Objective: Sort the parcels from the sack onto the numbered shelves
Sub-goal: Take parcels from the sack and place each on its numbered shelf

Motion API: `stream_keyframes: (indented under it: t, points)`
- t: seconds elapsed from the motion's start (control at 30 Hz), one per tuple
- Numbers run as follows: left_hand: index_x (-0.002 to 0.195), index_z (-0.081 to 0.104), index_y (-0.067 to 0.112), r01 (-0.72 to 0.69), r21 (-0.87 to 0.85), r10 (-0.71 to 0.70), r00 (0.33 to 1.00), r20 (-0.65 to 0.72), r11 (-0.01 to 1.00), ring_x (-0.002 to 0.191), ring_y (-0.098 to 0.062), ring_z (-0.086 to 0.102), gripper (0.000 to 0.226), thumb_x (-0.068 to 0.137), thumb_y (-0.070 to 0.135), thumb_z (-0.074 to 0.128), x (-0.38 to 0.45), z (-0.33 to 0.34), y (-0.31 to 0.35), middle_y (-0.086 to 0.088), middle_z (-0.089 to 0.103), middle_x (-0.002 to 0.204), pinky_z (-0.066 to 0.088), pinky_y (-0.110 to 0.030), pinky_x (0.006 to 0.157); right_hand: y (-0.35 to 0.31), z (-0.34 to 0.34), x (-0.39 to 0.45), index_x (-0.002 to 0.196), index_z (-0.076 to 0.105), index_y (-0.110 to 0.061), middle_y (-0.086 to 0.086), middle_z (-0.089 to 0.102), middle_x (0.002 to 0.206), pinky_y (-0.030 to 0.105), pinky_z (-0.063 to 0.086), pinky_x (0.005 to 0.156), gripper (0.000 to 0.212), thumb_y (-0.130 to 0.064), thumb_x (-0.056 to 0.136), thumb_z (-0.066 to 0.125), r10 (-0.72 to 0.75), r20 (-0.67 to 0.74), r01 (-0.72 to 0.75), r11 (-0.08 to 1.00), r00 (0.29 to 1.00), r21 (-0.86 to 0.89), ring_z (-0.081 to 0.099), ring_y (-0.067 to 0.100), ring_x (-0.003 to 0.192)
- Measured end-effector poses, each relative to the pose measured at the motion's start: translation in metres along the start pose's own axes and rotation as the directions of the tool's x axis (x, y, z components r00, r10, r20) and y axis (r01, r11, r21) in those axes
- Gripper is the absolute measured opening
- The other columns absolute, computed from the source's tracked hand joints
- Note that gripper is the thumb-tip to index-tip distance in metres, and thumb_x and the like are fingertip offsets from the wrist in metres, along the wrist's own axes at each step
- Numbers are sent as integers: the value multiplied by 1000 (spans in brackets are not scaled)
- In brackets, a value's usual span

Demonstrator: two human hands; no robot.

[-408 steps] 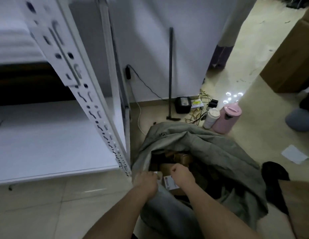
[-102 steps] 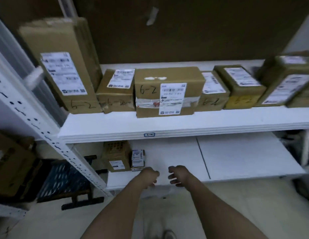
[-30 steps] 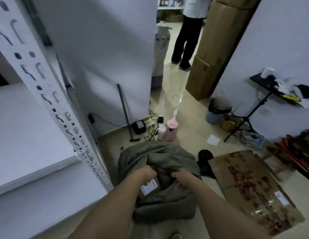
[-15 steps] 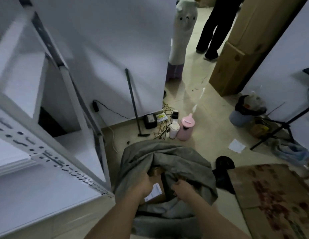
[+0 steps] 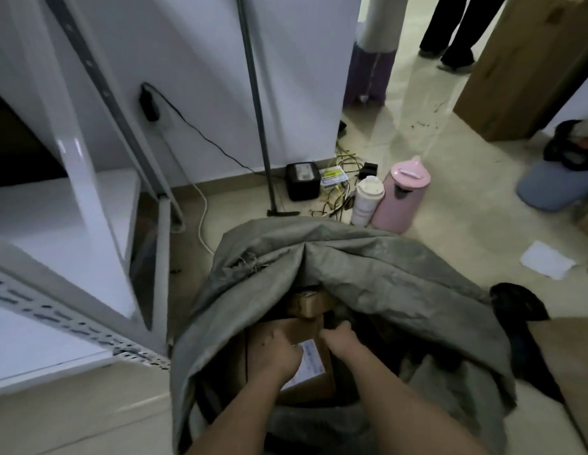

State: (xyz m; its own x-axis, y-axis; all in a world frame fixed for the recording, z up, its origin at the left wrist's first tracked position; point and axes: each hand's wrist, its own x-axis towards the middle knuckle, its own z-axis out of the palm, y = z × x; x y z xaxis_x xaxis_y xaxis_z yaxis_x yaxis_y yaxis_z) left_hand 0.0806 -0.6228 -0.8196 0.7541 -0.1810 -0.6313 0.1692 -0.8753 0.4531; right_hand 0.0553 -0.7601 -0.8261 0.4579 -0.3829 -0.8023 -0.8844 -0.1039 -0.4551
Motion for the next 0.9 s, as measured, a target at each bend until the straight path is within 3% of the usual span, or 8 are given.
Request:
stream_keyframes:
  t: [0.1, 0.2, 0.3, 0.37, 0.5, 0.63, 0.8, 0.9]
  points:
    - [144, 35, 15, -19, -128, 19, 1000, -2, 992, 120, -29, 49, 55, 94, 30, 48, 36, 15, 4, -14, 45, 139, 42, -31, 94, -7, 14, 46, 149, 19, -5, 20, 33, 148, 42, 39, 106, 77, -39, 91, 56, -1, -114, 14, 993, 993, 114, 39, 37, 131]
    - [151, 19, 15, -16, -211, 14, 1000, -7, 977, 129, -32, 41, 62, 96, 23, 47, 63, 25, 7, -16, 30, 149, 40, -35, 103, -14, 25, 81, 148, 24, -7, 18, 34, 148, 44, 33, 107, 79, -52, 89, 54, -44, -262, 59, 997, 964, 50, 34, 36, 134]
    - [150, 22, 14, 9, -219, -12, 1000, -15, 976, 134, -32, 35, 59, 97, 24, 45, 81, 29, 6, -17, 27, 151, 35, -35, 106, -24, 39, 105, 150, 16, -8, 19, 31, 148, 45, 31, 111, 105, -69, 77, 60, 3, -253, 31, 991, 967, 130, 31, 37, 135]
    - [150, 22, 13, 16, -246, -20, 1000, -13, 969, 132, -30, 38, 59, 97, 23, 44, 81, 29, 5, -16, 30, 151, 40, -28, 97, -29, 49, 119, 150, 10, -8, 21, 33, 146, 47, 34, 110, 113, -67, 72, 66, 69, -210, -2, 953, 975, 303, 34, 39, 133]
    - [151, 19, 13, 10, -264, -8, 1000, 7, 964, 123, -27, 46, 60, 97, 20, 44, 71, 30, -3, -16, 34, 147, 40, -22, 78, -30, 55, 122, 150, 11, -15, 24, 39, 140, 49, 38, 106, 99, -51, 78, 70, 59, -195, 39, 884, 979, 466, 38, 42, 128]
    - [148, 28, 15, -18, -291, -5, 997, -78, 957, 125, -28, 47, 58, 95, 20, 48, 79, 24, 0, -13, 42, 144, 42, -29, 96, -24, 53, 127, 150, 19, -16, 24, 42, 140, 51, 37, 106, 93, -43, 77, 70, 70, -221, 78, 799, 973, 597, 39, 42, 128]
    - [147, 31, 9, -1, -541, -51, 995, -81, 841, 130, -28, 43, 51, 98, 17, 46, 65, 30, 13, -13, 42, 145, 37, -26, 97, -20, 38, 108, 143, 34, -13, 20, 51, 133, 52, 43, 101, 101, -54, 54, 61, 94, -213, 80, 725, 973, 684, 48, 40, 121]
    - [143, 37, 6, 116, -708, -134, 990, 30, 696, 127, -30, 46, 46, 100, 22, 44, 35, 20, 27, -16, 46, 141, 37, -34, 103, -15, 22, 67, 134, 46, -6, 22, 59, 122, 45, 52, 87, 73, -44, 74, 64, 105, -162, 50, 671, 981, 739, 59, 38, 107]
